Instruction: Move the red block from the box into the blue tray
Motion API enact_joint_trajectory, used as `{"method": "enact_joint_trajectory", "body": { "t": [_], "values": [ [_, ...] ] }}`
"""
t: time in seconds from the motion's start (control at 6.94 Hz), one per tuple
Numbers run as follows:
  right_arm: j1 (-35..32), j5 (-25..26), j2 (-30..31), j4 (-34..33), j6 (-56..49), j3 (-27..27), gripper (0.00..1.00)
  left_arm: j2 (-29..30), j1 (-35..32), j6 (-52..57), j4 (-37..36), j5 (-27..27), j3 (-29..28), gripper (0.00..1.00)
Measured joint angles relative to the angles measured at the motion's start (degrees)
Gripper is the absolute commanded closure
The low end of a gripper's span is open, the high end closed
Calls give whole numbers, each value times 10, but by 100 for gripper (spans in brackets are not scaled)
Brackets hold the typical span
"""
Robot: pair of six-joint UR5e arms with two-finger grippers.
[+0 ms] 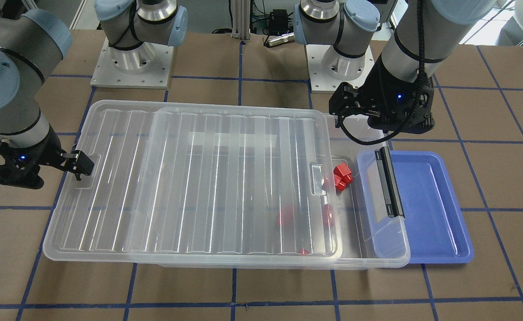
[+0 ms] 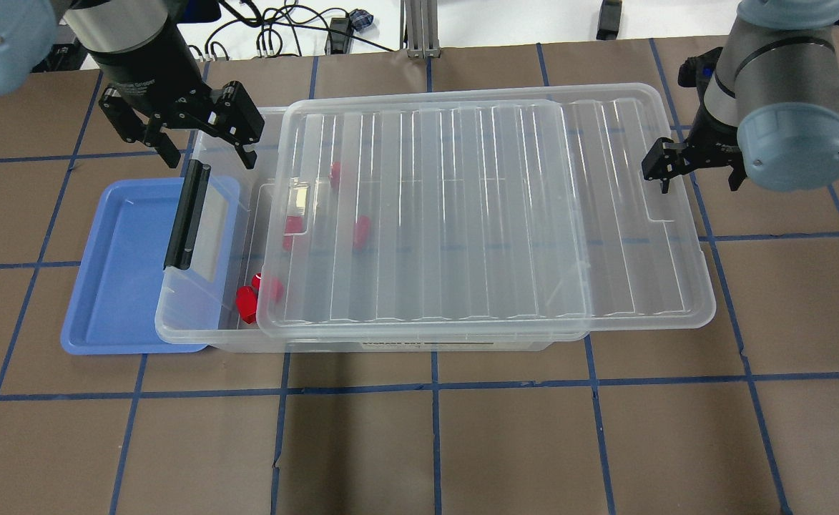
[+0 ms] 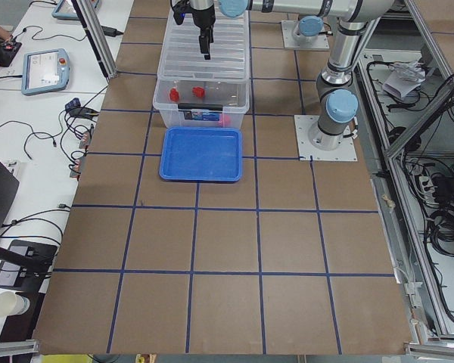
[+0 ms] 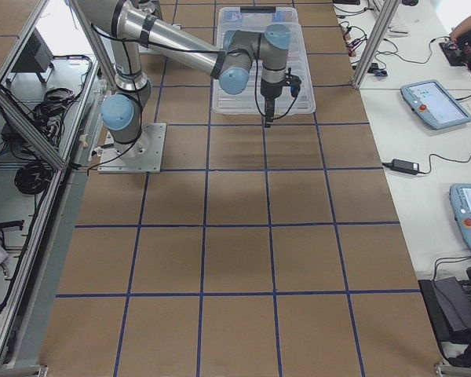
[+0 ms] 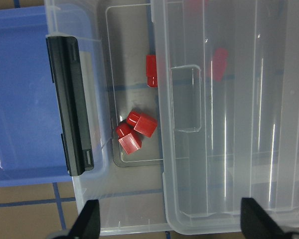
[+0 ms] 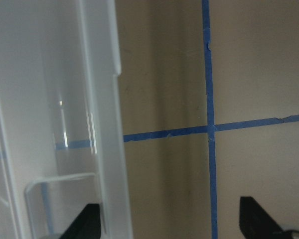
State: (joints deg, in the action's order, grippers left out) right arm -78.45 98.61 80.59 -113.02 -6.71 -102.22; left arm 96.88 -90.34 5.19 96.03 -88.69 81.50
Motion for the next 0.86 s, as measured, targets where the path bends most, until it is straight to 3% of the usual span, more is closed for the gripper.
{"method": "enact_joint_trajectory", "body": {
  "t": [0.86],
  "values": [
    [50,-1,1,5,-30,2,0,60,-18,3,-147,3,34,0]
  ]
}}
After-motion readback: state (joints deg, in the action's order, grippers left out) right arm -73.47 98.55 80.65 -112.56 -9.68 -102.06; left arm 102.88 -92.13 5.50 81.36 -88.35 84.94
